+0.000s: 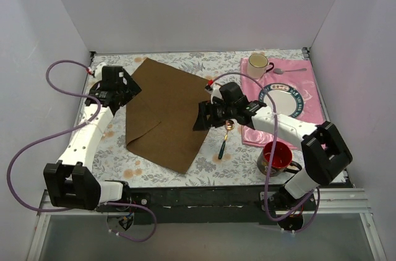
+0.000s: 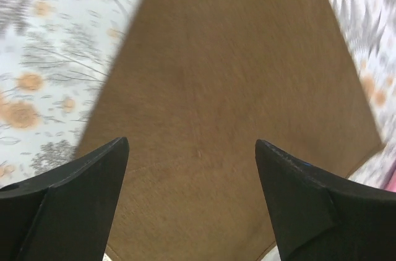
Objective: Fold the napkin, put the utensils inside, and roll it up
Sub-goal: Flatten the napkin out
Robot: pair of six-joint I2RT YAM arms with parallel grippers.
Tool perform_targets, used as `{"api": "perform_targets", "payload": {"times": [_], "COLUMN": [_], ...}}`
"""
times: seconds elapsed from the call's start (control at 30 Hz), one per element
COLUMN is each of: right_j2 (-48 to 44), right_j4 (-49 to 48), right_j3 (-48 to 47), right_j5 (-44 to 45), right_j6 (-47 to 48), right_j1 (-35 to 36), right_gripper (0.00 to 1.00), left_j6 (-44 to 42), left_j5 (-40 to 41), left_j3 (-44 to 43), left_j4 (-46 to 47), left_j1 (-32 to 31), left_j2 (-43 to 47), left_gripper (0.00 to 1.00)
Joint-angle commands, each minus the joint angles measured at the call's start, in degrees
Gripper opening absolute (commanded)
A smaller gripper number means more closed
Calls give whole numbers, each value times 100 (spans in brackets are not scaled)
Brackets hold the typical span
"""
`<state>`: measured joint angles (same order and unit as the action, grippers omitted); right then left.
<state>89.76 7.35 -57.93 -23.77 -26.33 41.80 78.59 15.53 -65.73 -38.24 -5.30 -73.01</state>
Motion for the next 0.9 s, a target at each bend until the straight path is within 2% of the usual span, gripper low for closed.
{"api": "perform_targets", "payload": {"times": [0.0,0.03,0.1,0.17,0.27,0.33,0.47,0.5,0.87], "right_j2": [-56,67,427,673,946,1044,1149,1176,1668], "right_j4": [-129,-86,-50,-41,-164,-33,-172,-208,-279], "right_j3": [-673,-806,-1174,-1369,-1449,-1484,-1318,-1300,-1291], "right_j5": [259,224,14,109,92,372,505,522,549], "right_j6": [234,198,128,163,128,84,40,40,-22], "right_j1": [-67,-67,-6,143,276,258,197,171,-120], "right_gripper": [80,79,77,77,76,72,66,64,54], "left_j6": [-1203,-1345,-1504,-1452,-1408,-1407,-1372,-1372,-1153], "left_j5": [-203,323,442,372,476,434,530,530,266], "left_j3": [-62,-80,-211,-299,-405,-458,-458,-406,-80], "left_j4": [220,246,194,202,334,396,423,423,528], "left_j1": [-935,-1355,-1543,-1544,-1571,-1579,-1588,-1597,-1658], "left_j2": [-757,-976,-1554,-1855,-2366,-2620,-2815,-2824,-2859], "left_gripper": [82,82,75,67,63,53,52,49,45]}}
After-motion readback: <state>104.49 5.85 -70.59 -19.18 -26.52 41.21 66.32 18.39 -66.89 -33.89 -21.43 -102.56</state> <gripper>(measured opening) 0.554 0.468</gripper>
